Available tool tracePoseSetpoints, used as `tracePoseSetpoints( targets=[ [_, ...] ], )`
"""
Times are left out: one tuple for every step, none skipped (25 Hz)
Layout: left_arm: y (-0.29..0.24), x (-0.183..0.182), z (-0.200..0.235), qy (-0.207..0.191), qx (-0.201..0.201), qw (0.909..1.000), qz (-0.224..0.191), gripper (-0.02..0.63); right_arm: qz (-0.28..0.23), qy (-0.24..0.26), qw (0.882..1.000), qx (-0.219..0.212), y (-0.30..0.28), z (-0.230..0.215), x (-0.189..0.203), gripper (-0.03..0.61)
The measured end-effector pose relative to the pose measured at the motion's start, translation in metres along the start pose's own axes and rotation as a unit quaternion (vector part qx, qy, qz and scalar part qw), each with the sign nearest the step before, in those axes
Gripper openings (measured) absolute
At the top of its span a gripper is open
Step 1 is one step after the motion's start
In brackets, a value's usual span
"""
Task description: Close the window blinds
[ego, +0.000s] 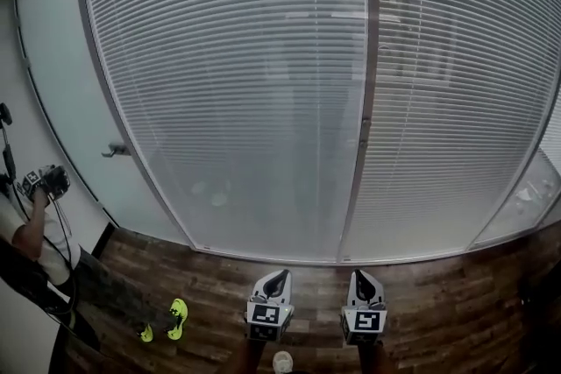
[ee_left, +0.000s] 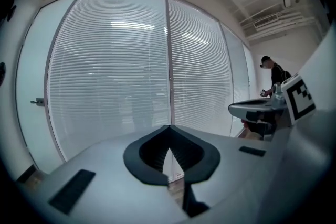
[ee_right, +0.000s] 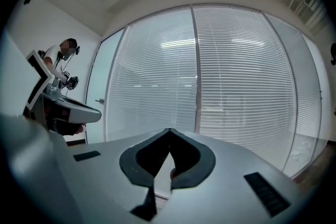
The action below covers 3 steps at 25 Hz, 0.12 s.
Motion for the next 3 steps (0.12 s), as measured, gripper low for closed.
tracePoseSetpoints(
  targets=[
    [0.004,-0.001,-0.005,-0.001,0.0,1.0,0.0,0.002,-0.002,0.0,1.0,-0.004,0.004,-0.002,0.003,0.003],
    [0.008,-0.001,-0.01,-0.003,-0.001,1.0,0.001,0.002,-0.006,0.0,1.0,-0.009,0.009,-0.004,0.006,0.003],
    [0.012,-0.002,-0.015,-0.004,-0.001,1.0,0.001,0.002,-0.011,0.0,1.0,-0.014,0.013,-0.006,0.01,0.003]
  ],
)
Point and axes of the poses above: the fingertips, and each gripper's own axes: y backward along the fingers, z to its left, x out of its underside, the point moved 1 cm from there along y, backward along the fingers, and after that the axes turned 13 degrees about -y, right-handed, at the moved point
